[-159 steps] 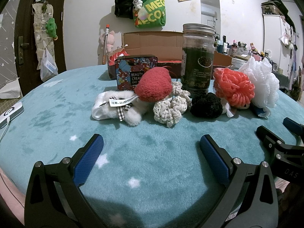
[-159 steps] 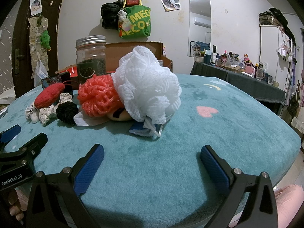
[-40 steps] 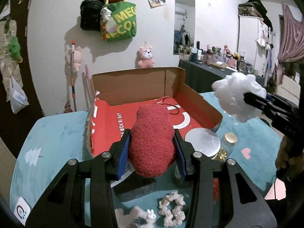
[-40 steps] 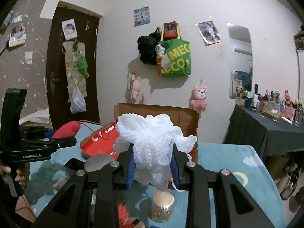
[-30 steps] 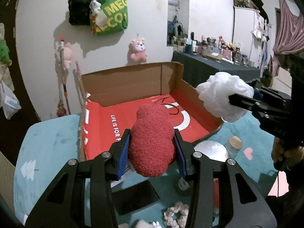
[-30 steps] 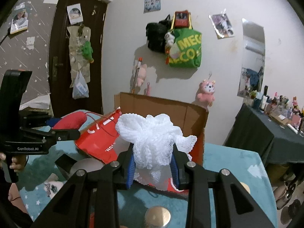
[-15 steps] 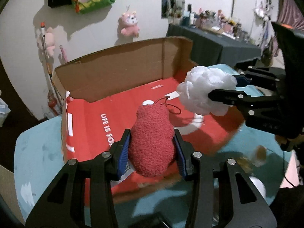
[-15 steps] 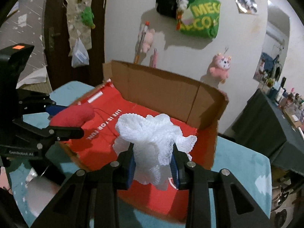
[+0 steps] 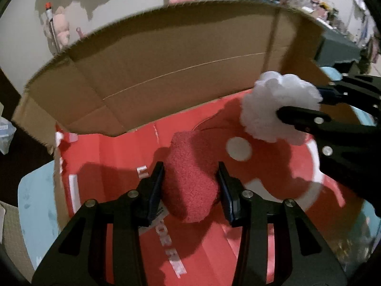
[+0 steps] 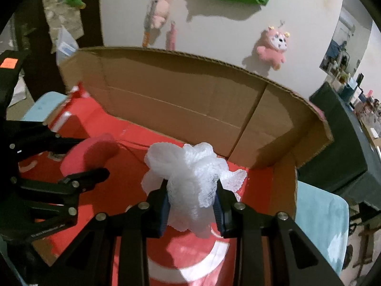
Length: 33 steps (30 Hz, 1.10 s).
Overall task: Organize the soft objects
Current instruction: 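Carry the red plush with the left tool while the right tool carries the white pouf into the box, then open the left tool releasing the red plush while the right tool releases the white pouf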
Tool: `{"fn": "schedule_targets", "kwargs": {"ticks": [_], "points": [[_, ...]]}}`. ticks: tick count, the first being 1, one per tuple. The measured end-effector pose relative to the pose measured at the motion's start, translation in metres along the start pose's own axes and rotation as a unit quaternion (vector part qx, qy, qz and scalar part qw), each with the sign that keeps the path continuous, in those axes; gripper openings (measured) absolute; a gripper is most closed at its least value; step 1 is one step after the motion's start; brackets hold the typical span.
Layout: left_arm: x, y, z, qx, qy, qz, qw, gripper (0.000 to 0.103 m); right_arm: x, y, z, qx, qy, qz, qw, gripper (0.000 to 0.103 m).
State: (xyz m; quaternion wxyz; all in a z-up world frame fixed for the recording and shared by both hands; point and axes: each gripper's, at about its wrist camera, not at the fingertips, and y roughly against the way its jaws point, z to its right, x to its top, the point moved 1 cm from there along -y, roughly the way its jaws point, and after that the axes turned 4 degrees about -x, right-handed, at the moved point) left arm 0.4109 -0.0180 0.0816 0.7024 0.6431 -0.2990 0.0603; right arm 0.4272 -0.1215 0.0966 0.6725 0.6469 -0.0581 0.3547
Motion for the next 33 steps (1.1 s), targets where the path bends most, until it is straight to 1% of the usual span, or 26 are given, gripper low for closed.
{"fn": "schedule_targets", "kwargs": {"ticks": [4,10,14,20,22,24,28,32,33], "points": [[0.009,-0.026,-0.007,0.025,0.003,-0.019,0.9995,0.041,0.004,-0.022,-0.003,-0.033,0.015,-0.023,0.999,0.034],[0.009,-0.043,-0.017,0.058,0.009,-0.036,0.9976,0.042,0.006,-0.027,-0.004,-0.053,0.027,-0.023,0.998,0.037],[0.007,-0.043,-0.023,0.059,0.019,-0.038,0.9974,0.043,0.004,-0.028,-0.003,-0.053,0.032,-0.026,0.998,0.040],[0.007,-0.040,-0.021,0.063,0.014,-0.033,0.9974,0.043,0.004,-0.026,-0.007,-0.052,0.038,-0.027,0.998,0.046],[0.005,-0.038,-0.020,0.060,0.013,-0.032,0.9976,0.048,0.004,-0.027,-0.007,-0.051,0.037,-0.028,0.998,0.049],[0.015,-0.044,-0.024,0.057,0.014,-0.032,0.9978,0.057,0.002,-0.026,-0.009,-0.051,0.038,-0.027,0.998,0.051],[0.014,-0.040,-0.018,0.058,0.012,-0.027,0.9979,0.059,0.002,-0.028,-0.009,-0.049,0.037,-0.029,0.998,0.055],[0.010,-0.041,-0.022,0.050,0.014,-0.028,0.9983,0.068,0.004,-0.028,-0.005,-0.044,0.030,-0.031,0.998,0.063],[0.009,-0.040,-0.021,0.051,0.013,-0.026,0.9983,0.070,0.004,-0.028,-0.004,-0.042,0.028,-0.032,0.998,0.066]]}}
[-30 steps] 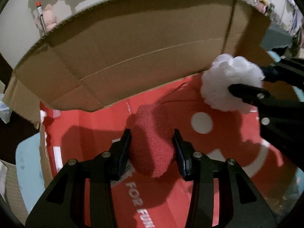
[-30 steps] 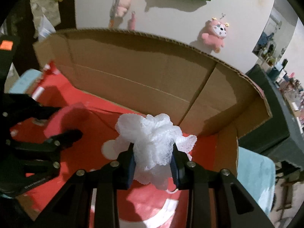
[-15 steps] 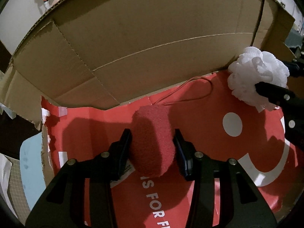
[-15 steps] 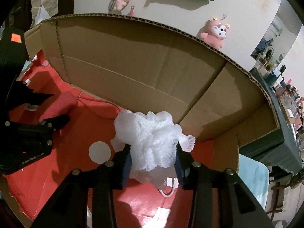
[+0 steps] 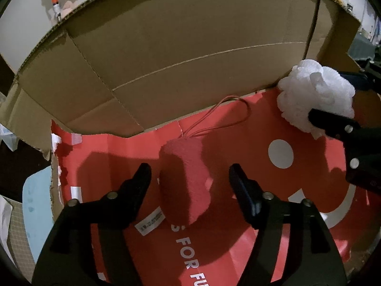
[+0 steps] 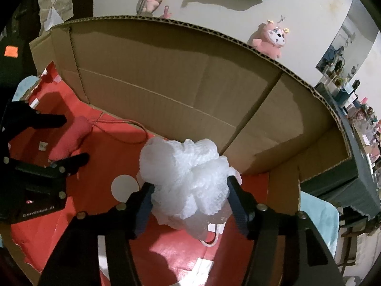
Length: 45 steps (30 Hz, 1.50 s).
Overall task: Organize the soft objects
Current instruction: 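Open the left tool releasing the red plush while the right tool releases the white pouf, then withdraw both tools from the box back toward the remaining items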
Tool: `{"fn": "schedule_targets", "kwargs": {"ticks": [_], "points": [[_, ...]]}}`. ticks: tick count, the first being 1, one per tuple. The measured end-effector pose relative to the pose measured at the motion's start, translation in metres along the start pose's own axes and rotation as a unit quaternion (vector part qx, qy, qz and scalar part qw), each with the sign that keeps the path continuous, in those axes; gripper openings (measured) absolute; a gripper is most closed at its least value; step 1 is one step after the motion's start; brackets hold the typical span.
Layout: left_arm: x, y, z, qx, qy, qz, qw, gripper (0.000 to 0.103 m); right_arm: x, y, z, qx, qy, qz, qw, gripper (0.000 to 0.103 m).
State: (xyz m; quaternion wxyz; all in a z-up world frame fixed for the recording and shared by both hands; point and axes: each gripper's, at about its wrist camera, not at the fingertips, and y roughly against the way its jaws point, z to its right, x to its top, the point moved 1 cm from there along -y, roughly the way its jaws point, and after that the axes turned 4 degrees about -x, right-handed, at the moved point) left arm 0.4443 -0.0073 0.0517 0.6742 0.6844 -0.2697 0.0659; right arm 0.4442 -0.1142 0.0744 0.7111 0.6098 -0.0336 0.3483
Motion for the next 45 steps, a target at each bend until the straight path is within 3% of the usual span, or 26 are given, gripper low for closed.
{"fn": "schedule_targets", "kwargs": {"ticks": [12,27,29,33,45], "points": [[-0.009,0.027,-0.004,-0.022,0.008,0.023,0.9995,0.074,0.000,-0.004,0.013,0.023,-0.027,-0.005,0.999,0.090],[-0.030,0.066,-0.005,-0.044,0.029,0.054,0.9971,0.075,-0.007,0.024,0.012,0.014,-0.040,0.021,0.999,0.093],[-0.023,0.067,-0.008,-0.050,0.033,0.059,0.9964,0.077,-0.009,0.036,0.015,0.014,-0.049,0.031,0.998,0.094],[-0.028,0.090,-0.007,-0.066,0.047,0.083,0.9933,0.089,-0.016,0.067,0.023,0.019,-0.065,0.058,0.996,0.100],[-0.077,0.198,0.012,-0.082,0.058,0.213,0.9718,0.097,-0.080,0.204,0.021,0.047,-0.103,0.189,0.975,0.103]]}}
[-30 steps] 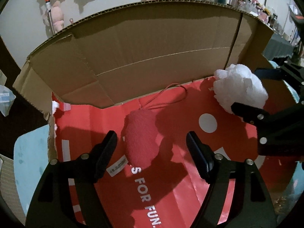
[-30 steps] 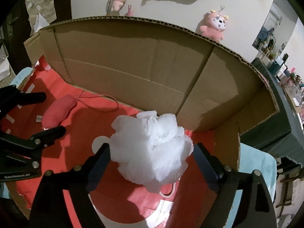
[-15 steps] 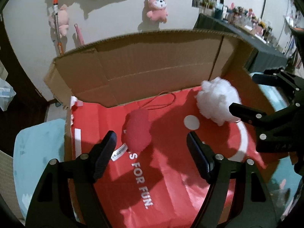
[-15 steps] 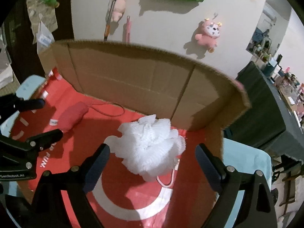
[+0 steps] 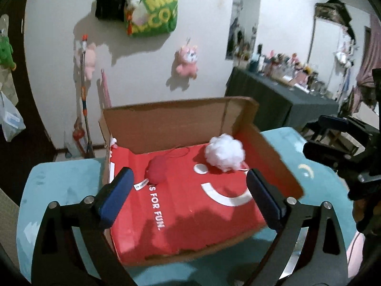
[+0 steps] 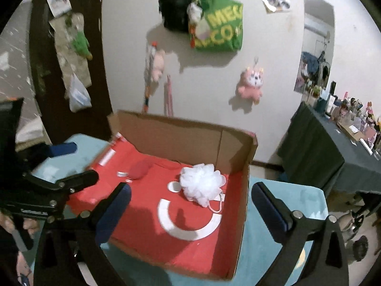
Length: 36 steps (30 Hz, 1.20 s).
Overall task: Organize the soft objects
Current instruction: 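Withdraw both tools from the box back toward the remaining items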
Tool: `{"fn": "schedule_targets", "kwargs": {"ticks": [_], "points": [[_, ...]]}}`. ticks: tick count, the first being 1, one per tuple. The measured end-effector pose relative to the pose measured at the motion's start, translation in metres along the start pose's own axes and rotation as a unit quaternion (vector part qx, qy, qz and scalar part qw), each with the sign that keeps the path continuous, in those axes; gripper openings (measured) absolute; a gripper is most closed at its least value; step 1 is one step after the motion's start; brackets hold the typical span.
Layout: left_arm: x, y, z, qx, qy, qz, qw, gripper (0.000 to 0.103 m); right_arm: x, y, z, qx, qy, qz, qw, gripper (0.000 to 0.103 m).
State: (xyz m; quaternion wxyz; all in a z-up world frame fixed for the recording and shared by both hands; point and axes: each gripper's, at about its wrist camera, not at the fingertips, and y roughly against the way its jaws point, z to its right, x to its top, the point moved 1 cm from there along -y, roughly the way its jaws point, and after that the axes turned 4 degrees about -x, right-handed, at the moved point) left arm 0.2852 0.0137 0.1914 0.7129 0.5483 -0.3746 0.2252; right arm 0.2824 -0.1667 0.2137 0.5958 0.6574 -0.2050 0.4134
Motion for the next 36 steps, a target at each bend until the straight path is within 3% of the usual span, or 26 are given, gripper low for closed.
{"fn": "schedule_targets", "kwargs": {"ticks": [7,20,24,36], "points": [[-0.034,0.069,0.025,-0.013,-0.016,0.066,0.9976,0.098,-0.039,0.081,-0.007,-0.016,-0.010,0.074,0.997,0.103],[-0.117,0.147,0.037,-0.028,0.038,0.140,0.9890,0.099,-0.126,0.172,-0.039,-0.036,-0.010,0.153,0.988,0.103],[-0.144,0.161,0.049,-0.002,0.031,0.159,0.9867,0.099,-0.151,0.183,-0.047,-0.036,-0.022,0.161,0.986,0.103],[-0.205,0.172,0.080,0.054,0.001,0.186,0.9811,0.099,-0.215,0.180,-0.066,-0.096,-0.032,0.170,0.980,0.103]]}}
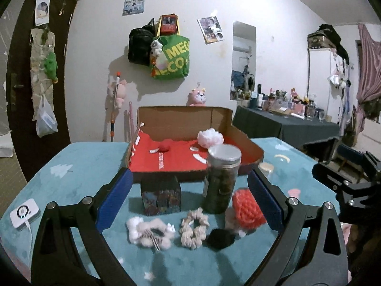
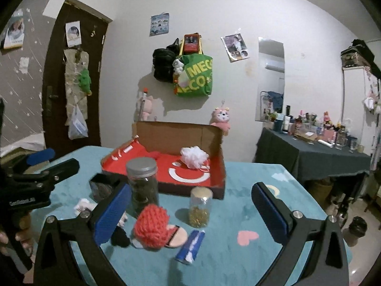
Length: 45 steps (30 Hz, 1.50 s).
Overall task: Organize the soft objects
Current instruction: 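Withdraw both tools from the box back toward the remaining items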
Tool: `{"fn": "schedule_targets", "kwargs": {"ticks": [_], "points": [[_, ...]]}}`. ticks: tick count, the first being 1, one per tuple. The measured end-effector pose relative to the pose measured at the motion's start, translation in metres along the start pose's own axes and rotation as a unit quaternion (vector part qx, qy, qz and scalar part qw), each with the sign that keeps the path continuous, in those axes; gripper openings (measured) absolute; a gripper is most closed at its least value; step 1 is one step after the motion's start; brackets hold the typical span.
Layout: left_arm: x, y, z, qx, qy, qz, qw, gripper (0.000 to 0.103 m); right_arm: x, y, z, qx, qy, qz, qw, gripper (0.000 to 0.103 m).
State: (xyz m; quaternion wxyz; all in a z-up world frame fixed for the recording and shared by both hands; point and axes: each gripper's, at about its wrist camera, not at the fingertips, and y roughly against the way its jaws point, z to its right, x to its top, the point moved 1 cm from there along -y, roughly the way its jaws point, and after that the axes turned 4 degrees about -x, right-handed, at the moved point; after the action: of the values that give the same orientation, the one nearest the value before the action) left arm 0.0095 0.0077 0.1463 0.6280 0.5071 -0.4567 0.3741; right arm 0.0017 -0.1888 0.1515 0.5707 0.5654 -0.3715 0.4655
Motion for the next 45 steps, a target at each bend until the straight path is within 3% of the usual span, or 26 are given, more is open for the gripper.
{"fn": "schedule_targets", "kwargs": {"ticks": [13,25,34,45], "points": [[-0.051,-0.016,0.008,0.024,-0.006,-0.048,0.9986,0.099,-0.055,-0.018,-0.010,-0.007,-0.007,-0.049,0.999,0.103],[-0.088,-0.039,-0.002,0.029,0.018,-0.109,0.9934,0.099,-0.084,-0.037,-0.002,-0.011,-0.022,-0.094,0.995,0.103],[-0.095,-0.048,-0.007,0.036,0.020,-0.125,0.9913,0.099,-0.090,-0.046,0.000,-0.006,-0.029,-0.109,0.994,0.103],[-0.086,-0.061,-0.037,0.055,0.022,-0.156,0.9860,0.099,-0.071,-0.067,-0.006,0.026,-0.033,-0.115,0.993,0.103]]}}
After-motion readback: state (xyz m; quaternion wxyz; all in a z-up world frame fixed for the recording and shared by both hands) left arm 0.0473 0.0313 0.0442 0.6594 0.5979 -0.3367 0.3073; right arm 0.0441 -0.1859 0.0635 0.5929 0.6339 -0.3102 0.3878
